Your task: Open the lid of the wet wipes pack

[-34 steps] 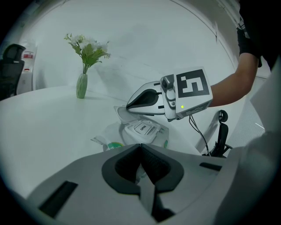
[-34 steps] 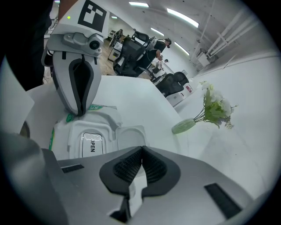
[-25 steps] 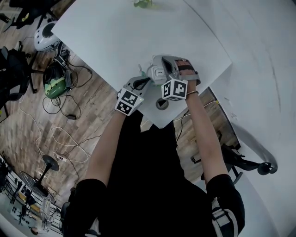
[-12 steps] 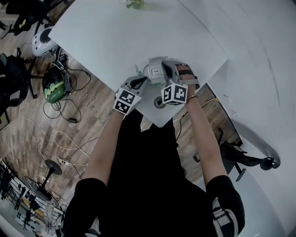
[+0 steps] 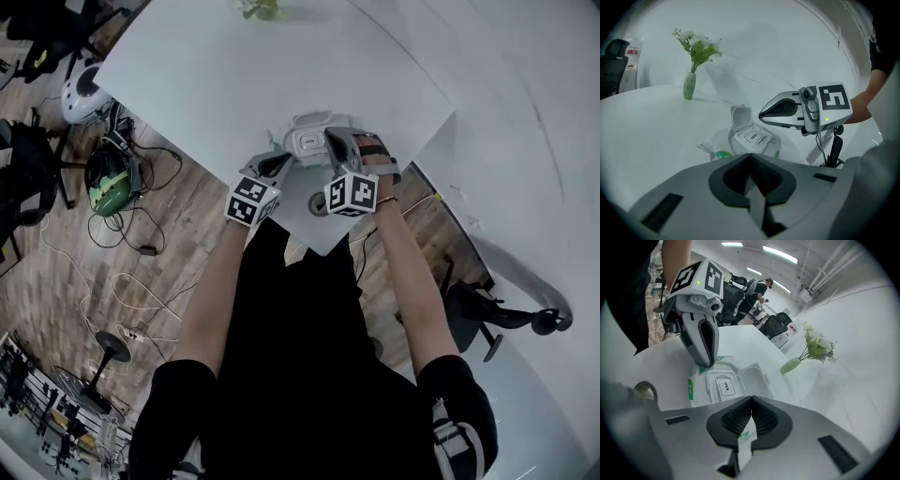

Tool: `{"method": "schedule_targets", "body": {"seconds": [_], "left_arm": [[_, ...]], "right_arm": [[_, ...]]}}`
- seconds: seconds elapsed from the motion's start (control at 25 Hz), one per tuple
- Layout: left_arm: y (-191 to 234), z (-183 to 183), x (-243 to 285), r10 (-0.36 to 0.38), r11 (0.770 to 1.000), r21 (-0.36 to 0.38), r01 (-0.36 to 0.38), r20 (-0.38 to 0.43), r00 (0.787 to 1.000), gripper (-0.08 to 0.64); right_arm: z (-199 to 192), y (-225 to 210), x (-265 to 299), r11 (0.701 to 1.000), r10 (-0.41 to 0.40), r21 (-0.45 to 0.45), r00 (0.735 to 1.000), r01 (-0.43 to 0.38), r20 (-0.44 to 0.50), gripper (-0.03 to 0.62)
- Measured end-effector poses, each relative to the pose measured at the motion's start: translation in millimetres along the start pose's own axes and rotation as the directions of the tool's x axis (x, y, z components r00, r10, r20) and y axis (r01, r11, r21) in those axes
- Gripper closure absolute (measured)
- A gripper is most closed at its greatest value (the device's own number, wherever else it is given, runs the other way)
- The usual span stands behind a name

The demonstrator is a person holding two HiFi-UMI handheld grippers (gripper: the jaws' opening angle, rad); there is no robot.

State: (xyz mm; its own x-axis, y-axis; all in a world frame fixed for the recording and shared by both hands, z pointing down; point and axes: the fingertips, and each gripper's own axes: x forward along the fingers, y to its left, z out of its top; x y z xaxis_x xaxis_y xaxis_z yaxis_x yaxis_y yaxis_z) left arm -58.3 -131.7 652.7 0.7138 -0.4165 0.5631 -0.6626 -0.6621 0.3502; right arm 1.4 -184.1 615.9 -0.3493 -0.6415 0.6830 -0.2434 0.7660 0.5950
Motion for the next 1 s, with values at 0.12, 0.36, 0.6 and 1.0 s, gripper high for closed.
{"method": "schedule_targets", "body": {"seconds": [0.12,0.36,0.6,1.0], "left_arm": [[-0.8,0.4,-0.8,-0.003,1.0,0.024,0.003,-0.013,1.0,0.537],[-11.0,1.8,-11.1,-0.018,0.999,0.045,0.019,-0.012,1.0,0.537],[-23.6,12.6,-35.1,-0.023,0.996,0.088,0.022,0.012,1.0,0.537],[-54.8,39.2,-79.6,-0.037,0.982,0.185,0.03,0.033,0.999,0.537]], "right_arm": [[-4.1,2.6,-5.7,1.0,0.004,0.026,1.0,-0.003,-0.014,0.575],[-7.7,9.2,-26.8,0.995,0.019,0.096,1.0,-0.016,-0.025,0.575],[-2.7,12.1,-50.1,0.976,0.038,0.216,0.999,-0.035,-0.01,0.575],[5.5,19.6,-86.9,0.914,0.038,0.402,0.999,-0.05,0.037,0.577]]}}
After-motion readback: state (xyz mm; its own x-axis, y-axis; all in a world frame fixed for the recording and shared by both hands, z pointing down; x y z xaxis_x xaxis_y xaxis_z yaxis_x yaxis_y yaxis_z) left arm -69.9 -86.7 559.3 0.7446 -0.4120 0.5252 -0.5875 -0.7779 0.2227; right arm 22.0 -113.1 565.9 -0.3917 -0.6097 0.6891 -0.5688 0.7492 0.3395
